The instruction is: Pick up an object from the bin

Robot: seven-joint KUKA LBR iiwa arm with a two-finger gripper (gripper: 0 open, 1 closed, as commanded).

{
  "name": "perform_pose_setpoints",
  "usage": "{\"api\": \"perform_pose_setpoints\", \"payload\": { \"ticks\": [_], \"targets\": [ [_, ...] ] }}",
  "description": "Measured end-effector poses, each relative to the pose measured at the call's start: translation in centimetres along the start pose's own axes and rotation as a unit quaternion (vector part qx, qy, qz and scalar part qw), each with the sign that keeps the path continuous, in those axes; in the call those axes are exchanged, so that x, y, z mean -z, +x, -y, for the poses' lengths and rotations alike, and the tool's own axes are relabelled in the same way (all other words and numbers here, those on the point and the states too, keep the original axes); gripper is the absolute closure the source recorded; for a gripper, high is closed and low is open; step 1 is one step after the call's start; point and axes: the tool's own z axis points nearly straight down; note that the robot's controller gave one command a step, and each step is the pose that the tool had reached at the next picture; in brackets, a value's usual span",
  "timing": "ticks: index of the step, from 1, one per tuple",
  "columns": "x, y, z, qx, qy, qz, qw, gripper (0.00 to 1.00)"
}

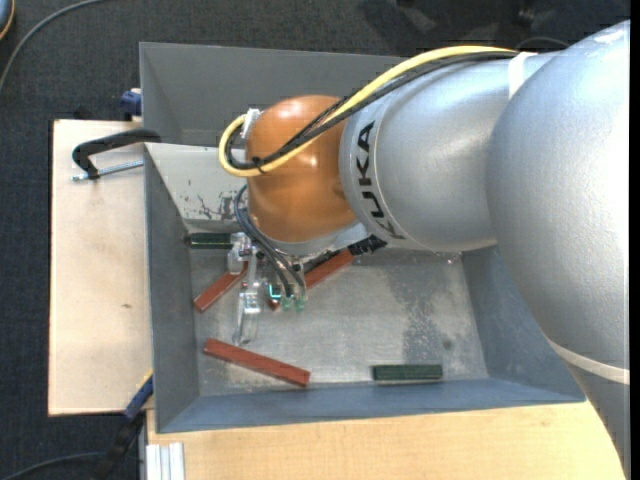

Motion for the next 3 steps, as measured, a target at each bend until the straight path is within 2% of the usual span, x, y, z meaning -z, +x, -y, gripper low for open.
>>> {"api": "perform_pose_setpoints", "payload": {
  "ticks": [1,2,3],
  "targets": [
    [-7.8,-5.0,1.3,0.029,0.0,0.0041,0.9996,0.0],
    [-8.0,-6.8,0.7,-0.032,-0.002,0.005,0.9995,0.0],
    [-7.9,-7.2,0.5,-0.095,-0.003,0.0056,0.9955,0.0]
  ]
}}
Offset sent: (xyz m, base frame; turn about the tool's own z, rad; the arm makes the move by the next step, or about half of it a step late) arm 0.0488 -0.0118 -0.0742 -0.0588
